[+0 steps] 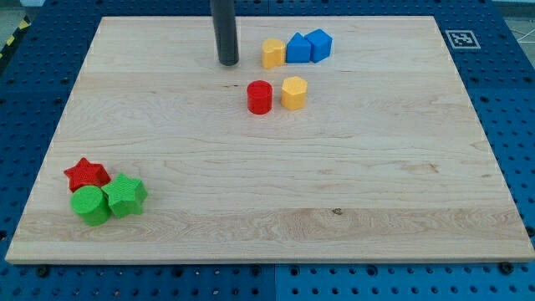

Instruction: Separate the yellow heart and the blue triangle

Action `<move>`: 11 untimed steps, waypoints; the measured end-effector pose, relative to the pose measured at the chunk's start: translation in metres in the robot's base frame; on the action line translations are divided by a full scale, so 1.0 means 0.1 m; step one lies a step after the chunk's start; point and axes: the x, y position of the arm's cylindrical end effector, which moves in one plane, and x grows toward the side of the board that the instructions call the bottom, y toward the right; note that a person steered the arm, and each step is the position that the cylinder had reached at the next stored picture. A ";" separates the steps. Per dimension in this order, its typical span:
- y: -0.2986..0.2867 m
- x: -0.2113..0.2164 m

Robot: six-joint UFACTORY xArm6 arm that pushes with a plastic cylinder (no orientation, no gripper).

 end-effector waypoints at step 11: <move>1.71 0.25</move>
